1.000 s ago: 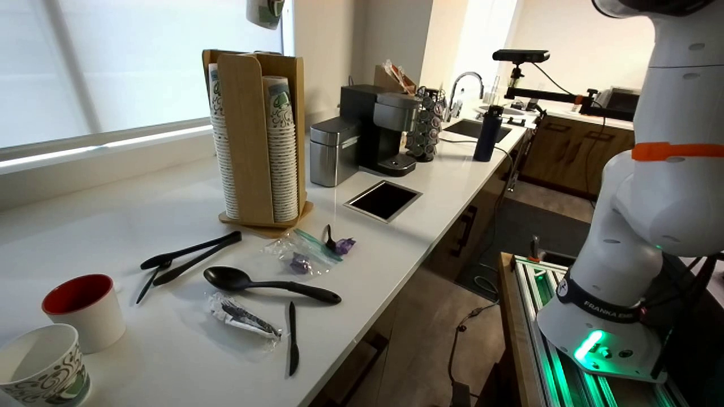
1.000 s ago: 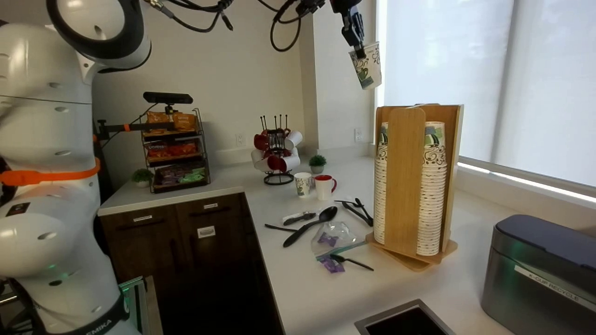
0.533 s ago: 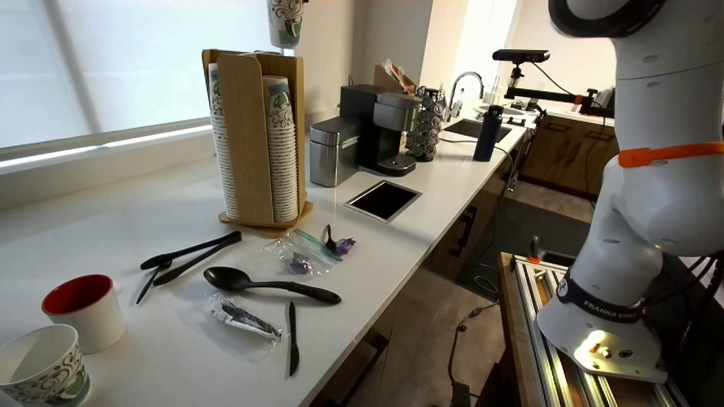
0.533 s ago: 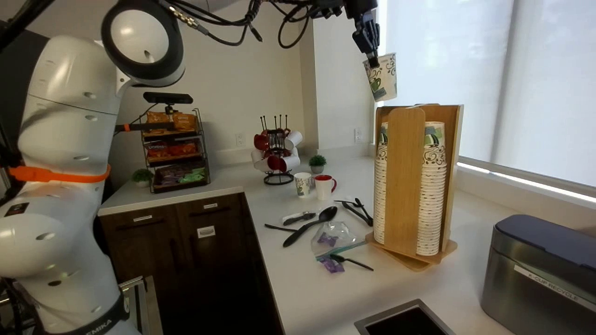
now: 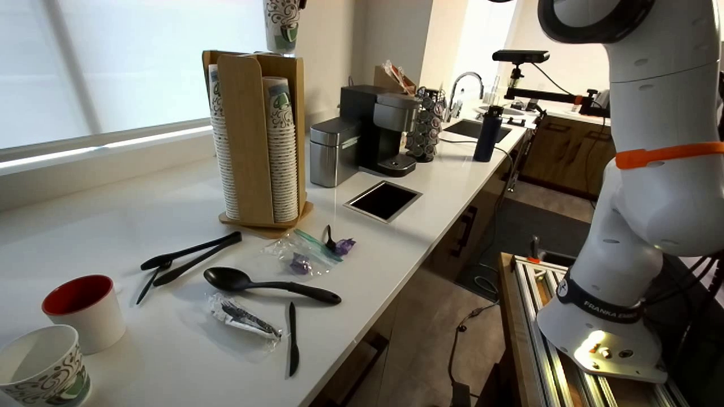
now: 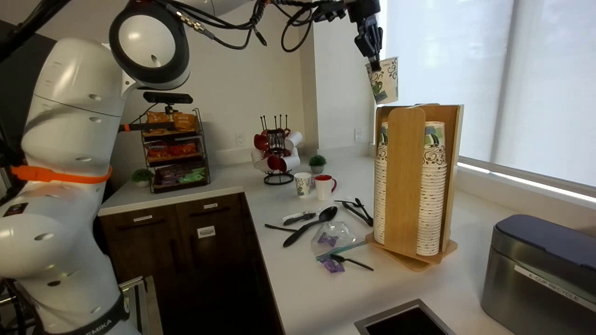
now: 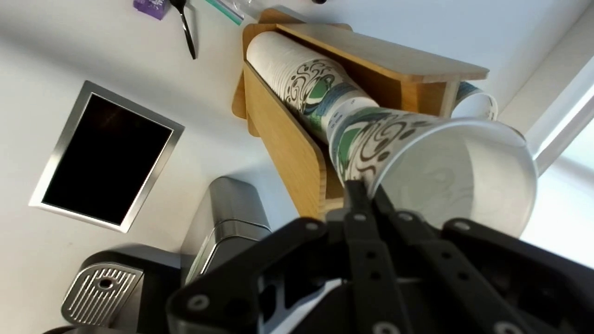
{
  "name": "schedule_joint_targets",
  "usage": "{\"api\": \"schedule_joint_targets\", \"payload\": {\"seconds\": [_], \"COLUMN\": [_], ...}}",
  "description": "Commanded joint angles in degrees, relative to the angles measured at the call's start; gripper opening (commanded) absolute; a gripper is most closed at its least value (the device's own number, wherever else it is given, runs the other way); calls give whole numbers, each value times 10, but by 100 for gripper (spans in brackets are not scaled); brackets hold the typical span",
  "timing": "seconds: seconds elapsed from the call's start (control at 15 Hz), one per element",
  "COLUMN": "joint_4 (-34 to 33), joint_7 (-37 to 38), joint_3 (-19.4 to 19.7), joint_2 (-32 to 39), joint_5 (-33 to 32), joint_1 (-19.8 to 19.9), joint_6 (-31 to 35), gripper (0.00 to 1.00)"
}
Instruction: Pick up the coffee cup on the right and place it on top of the stacked cups on the far right.
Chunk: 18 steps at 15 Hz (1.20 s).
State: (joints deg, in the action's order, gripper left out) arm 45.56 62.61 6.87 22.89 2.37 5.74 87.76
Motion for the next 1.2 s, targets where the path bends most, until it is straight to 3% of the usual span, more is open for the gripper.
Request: {"api": "schedule_joint_targets", "payload": {"seconds": [0.0, 1.13], "joint_4": [-30, -85], "joint_7": [34, 77], "joint_3": [1, 2], "joint_2": [22, 87], "joint_5": [14, 23], "joint_1": [8, 11], "joint_6": [-14, -2], "gripper": [1, 1]}}
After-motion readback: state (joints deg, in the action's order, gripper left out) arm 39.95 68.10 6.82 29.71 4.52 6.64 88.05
